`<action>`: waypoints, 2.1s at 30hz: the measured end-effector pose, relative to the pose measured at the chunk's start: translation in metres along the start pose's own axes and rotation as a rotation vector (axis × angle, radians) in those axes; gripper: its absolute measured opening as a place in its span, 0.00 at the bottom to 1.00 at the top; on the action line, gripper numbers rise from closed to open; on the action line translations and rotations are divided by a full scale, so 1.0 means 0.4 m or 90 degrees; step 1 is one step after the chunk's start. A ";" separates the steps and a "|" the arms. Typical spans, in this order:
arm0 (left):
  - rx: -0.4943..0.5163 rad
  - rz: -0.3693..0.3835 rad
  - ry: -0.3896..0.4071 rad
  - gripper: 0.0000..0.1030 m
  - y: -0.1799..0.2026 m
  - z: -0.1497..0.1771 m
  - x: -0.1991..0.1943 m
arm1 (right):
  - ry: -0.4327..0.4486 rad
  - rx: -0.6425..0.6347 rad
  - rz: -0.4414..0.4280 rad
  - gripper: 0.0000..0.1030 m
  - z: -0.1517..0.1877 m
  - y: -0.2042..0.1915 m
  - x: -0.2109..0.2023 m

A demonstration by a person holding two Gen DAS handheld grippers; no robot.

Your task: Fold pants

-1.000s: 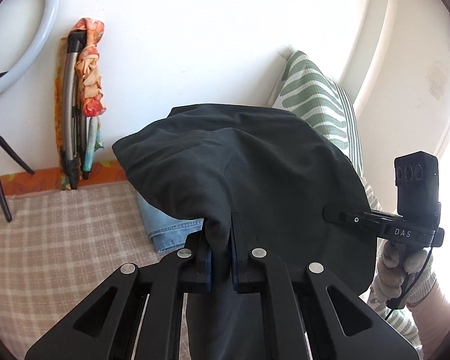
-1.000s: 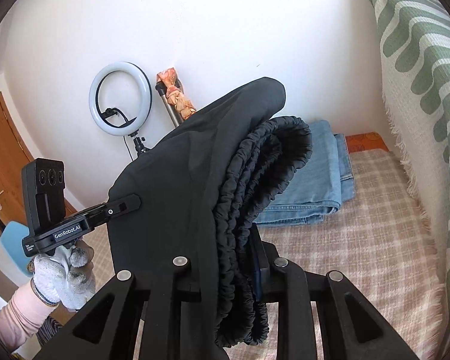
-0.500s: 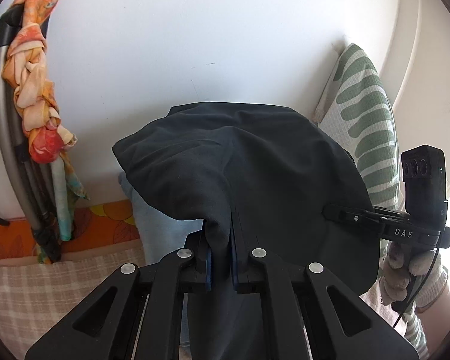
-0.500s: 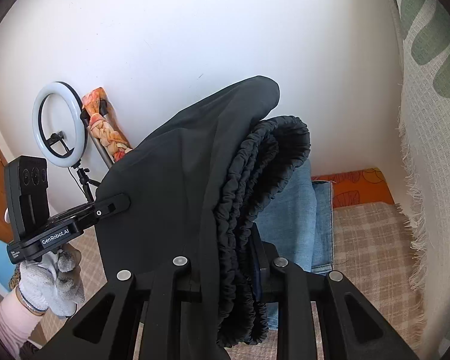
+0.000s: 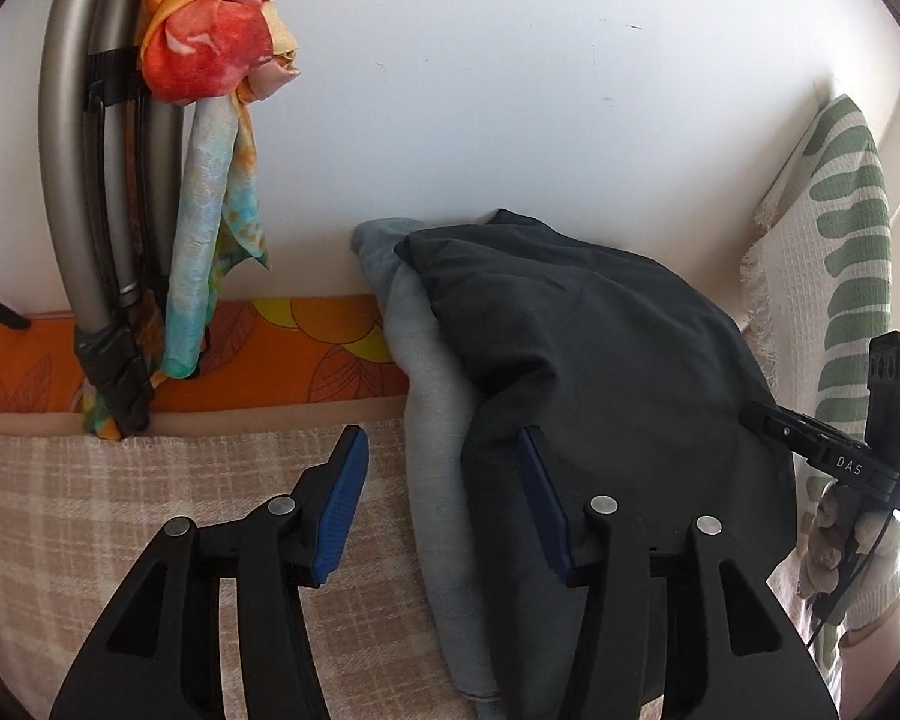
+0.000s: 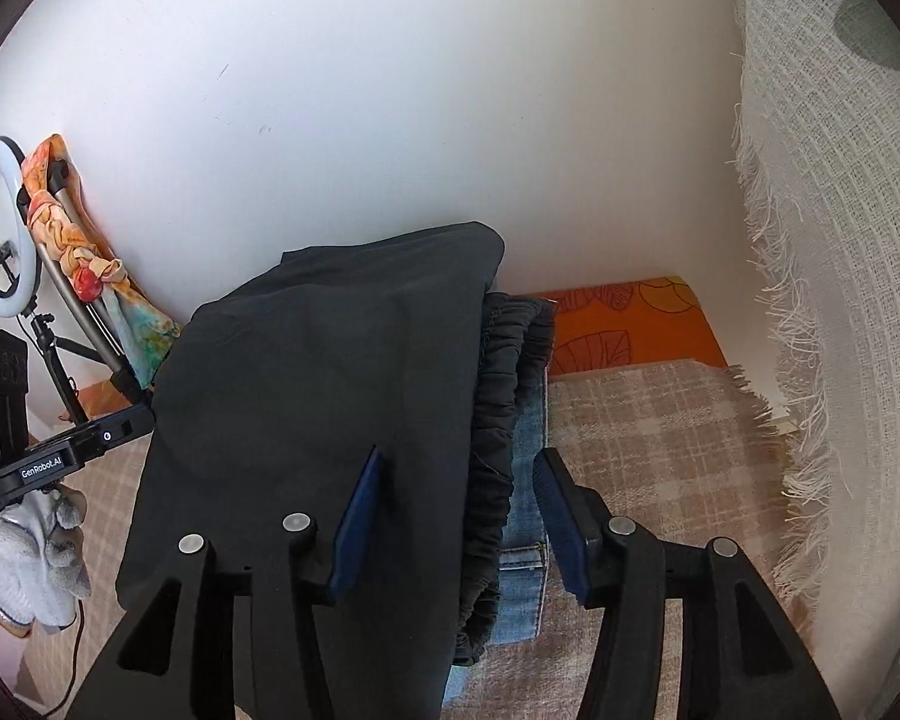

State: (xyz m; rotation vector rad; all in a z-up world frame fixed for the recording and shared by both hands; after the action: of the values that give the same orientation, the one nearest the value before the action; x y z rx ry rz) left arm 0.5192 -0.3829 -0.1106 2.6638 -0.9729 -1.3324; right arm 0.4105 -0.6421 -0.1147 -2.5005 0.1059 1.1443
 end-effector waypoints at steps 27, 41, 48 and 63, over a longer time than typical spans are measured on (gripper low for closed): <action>-0.045 0.168 0.042 0.10 0.055 0.174 -0.066 | -0.098 -0.276 0.028 0.58 -0.121 -0.592 0.239; -0.004 0.157 0.034 0.06 0.055 0.180 -0.057 | -0.073 -0.216 0.132 0.05 -0.148 -0.547 0.361; -0.017 0.147 -0.020 0.16 0.039 0.215 -0.084 | -0.043 -0.194 0.075 0.42 -0.139 -0.559 0.292; 0.063 0.033 0.038 0.50 0.088 0.264 -0.407 | 0.077 -0.152 0.063 0.79 0.005 -0.478 -0.162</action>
State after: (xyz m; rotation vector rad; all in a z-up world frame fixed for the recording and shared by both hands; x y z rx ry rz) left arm 0.3513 -0.2977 -0.0512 2.7110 -1.1219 -1.2186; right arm 0.4092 -0.4708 -0.0075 -2.8037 0.1353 1.0995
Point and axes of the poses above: each gripper's, at about its wrist camera, not at the fingertips, and x roughly the way its jaws point, y to its right, z to its underside, the point moved 4 cm from there along x, roughly the way its jaws point, and after that the axes turned 6 degrees about x, right-handed, at the moved point
